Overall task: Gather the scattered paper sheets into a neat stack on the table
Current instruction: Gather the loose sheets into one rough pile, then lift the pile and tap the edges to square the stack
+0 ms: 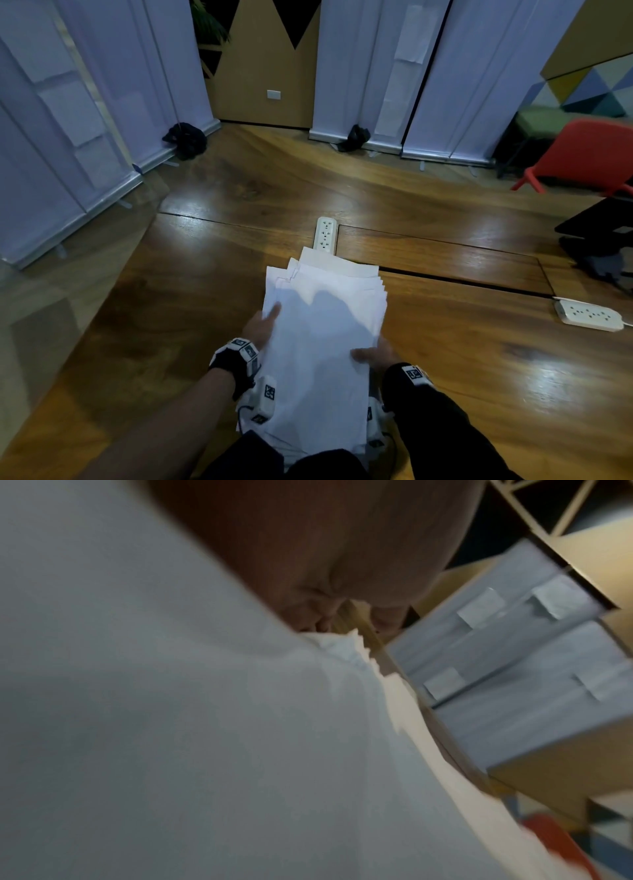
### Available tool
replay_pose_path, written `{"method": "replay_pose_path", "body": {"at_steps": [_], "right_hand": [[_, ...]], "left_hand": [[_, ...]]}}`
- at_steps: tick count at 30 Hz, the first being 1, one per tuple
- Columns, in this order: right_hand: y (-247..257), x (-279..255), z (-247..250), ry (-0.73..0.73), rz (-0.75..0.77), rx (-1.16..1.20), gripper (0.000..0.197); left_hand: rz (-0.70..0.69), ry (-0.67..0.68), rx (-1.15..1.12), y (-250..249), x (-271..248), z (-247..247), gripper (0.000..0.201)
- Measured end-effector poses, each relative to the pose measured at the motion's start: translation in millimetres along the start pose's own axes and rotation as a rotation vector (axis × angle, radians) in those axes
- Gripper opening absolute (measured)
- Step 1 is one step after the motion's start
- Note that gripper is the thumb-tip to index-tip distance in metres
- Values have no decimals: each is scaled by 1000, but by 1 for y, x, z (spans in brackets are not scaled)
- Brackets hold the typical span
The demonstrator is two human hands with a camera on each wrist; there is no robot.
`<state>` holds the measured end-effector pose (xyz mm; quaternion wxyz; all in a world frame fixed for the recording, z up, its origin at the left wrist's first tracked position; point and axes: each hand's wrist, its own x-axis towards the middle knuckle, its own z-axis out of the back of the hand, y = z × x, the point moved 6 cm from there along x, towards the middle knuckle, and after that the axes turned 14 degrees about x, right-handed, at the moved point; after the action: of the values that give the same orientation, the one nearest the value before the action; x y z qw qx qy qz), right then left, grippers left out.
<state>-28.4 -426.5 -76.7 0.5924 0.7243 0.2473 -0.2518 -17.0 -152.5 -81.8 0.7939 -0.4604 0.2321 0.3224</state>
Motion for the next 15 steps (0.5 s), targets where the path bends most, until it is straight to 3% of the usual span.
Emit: {"method": "replay_pose_path", "body": {"at_steps": [2,4,8,12,15], "right_hand": [[5,2,-16,34,6,-42,46],[9,6,-22,33,30,-6,45],[5,6,-12,-29,7,-75,48],[-9,-4,4,24,-170,-283,39],[-7,-4,7,16,-178,-193,40]], "left_hand": [[-27,44,137,-3,-1,-8,96],[-54,11,205,-3,5,-3,87],[-100,-82,57,1,13,28,65],[-102,-51,17,13,20,47,61],[-91,-10,39,14,18,48,59]]}}
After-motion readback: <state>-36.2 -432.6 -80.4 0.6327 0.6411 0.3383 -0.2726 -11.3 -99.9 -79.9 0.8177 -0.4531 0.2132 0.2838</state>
